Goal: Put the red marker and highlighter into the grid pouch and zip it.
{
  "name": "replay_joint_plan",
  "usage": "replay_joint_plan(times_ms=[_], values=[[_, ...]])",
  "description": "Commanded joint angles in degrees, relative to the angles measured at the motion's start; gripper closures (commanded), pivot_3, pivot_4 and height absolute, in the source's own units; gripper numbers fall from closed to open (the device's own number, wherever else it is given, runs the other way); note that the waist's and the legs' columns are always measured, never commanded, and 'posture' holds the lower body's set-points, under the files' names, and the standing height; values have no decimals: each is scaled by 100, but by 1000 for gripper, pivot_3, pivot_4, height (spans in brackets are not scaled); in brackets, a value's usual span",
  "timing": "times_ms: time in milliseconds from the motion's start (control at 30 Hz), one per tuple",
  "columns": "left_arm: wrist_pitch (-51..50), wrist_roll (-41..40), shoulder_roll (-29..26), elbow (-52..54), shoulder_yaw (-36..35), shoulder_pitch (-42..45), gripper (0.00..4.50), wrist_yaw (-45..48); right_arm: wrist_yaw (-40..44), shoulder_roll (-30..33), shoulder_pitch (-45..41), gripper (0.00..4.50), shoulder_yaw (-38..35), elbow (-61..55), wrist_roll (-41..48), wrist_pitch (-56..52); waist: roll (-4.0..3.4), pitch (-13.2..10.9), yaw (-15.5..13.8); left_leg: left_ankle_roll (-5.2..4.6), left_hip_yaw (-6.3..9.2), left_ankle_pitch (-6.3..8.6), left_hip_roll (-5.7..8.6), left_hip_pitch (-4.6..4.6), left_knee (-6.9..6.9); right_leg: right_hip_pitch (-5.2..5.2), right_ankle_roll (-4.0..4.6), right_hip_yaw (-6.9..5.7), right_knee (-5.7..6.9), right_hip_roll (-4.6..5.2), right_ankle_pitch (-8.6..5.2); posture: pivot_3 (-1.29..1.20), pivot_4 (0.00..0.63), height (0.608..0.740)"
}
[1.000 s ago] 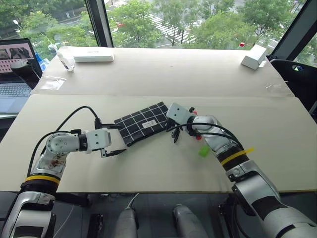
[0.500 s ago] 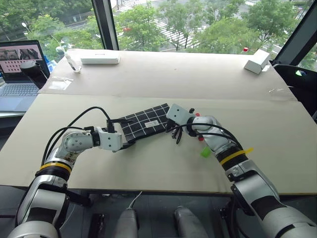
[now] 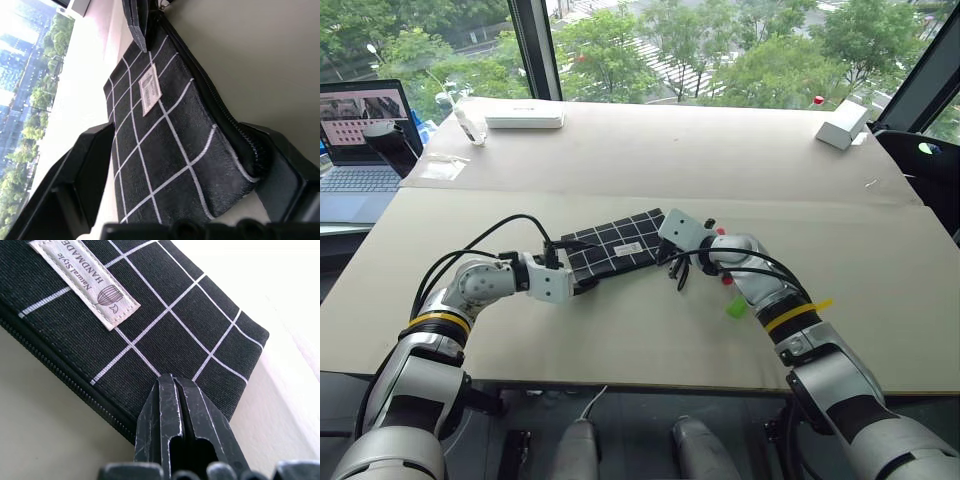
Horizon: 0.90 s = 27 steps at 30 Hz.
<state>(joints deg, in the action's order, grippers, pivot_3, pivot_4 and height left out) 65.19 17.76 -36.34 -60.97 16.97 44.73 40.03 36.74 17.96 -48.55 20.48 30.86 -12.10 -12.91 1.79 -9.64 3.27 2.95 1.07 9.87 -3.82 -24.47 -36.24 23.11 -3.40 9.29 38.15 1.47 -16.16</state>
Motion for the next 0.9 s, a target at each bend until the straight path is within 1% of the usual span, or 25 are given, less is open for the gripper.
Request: replay_joint_plan(times_ms=[33,133,233,333,433,500,533,633,667,733,767,800,833,900], values=[[60,7,97,-176,94,133,2279,103,-46,45,-52,4500,-159,-27,0,112,0,0,-9,0,1,0,0,-1,0,0,0,-2,0,0,0,0,150,740],[48,-184,187,-242,63,159,3509,303,-43,46,-61,4500,-179,-15,-17,126,0,0,-24,0,5,0,0,-7,-1,3,0,-6,-2,0,0,0,150,740],[-14,-401,246,-272,5,155,4446,537,-50,49,-70,4500,-192,13,-27,144,0,0,-27,0,6,0,0,-7,1,3,0,-7,-5,0,0,0,150,740],[-146,-668,287,-244,-57,111,4446,880,-31,55,-59,4500,-230,7,5,138,0,0,-32,0,9,0,0,-9,2,3,0,-10,-6,0,0,0,150,740],[-748,-1022,346,-171,-176,34,4446,1415,18,-8,-31,4500,-446,-57,245,-43,0,0,-31,0,12,0,0,-12,2,3,0,-13,-6,0,0,0,150,740],[-1137,-1198,344,-86,-245,-25,4500,1753,171,-118,-36,3911,-770,-135,666,-297,0,0,-18,0,14,0,0,-12,2,4,0,-15,-7,0,0,0,150,740],[-1264,-1280,339,-26,-274,-55,4500,1904,236,-175,-43,3779,-934,-176,874,-419,0,0,-9,0,16,0,-1,-12,2,3,0,-17,-7,-1,0,0,150,740],[-1652,-1473,323,184,-412,-135,4500,2098,322,-309,-153,2725,-1530,-262,1522,-881,-1,0,31,0,25,0,-1,-13,5,3,1,-30,-6,0,0,0,150,740],[-1771,-1531,321,261,-471,-161,4500,2112,240,-352,-230,2338,-1791,-256,1746,-1047,-1,0,45,0,30,0,-2,-15,6,2,1,-35,-5,0,0,0,150,740],[-2288,-1808,379,517,-666,-234,4500,2210,309,-356,-430,1656,-2462,-440,2510,-1728,-3,-2,63,0,36,0,-2,-17,6,3,1,-45,-5,0,0,0,150,740],[-2800,-2084,430,810,-791,-326,4500,2320,304,-295,-592,1383,-2872,-522,2950,-2140,-6,-4,65,0,37,0,-2,-20,6,3,1,-46,-5,0,0,0,150,740],[-3211,-2368,489,1144,-915,-441,4500,2420,413,-160,-660,1383,-3112,-703,3265,-2474,-12,-7,67,0,39,0,-2,-22,6,3,1,-47,-5,0,0,0,150,740],[-3626,-2618,538,1511,-1027,-565,4500,2460,468,-12,-643,1383,-3201,-894,3387,-2652,-20,-13,65,0,39,0,-2,-24,5,5,1,-48,-5,1,0,0,150,740],[-4270,-2892,569,2188,-1162,-789,4500,2427,546,228,-492,1383,-3150,-1257,3428,-2826,-22,-14,47,0,49,0,-2,-36,4,9,1,-57,-5,1,0,0,150,740]])
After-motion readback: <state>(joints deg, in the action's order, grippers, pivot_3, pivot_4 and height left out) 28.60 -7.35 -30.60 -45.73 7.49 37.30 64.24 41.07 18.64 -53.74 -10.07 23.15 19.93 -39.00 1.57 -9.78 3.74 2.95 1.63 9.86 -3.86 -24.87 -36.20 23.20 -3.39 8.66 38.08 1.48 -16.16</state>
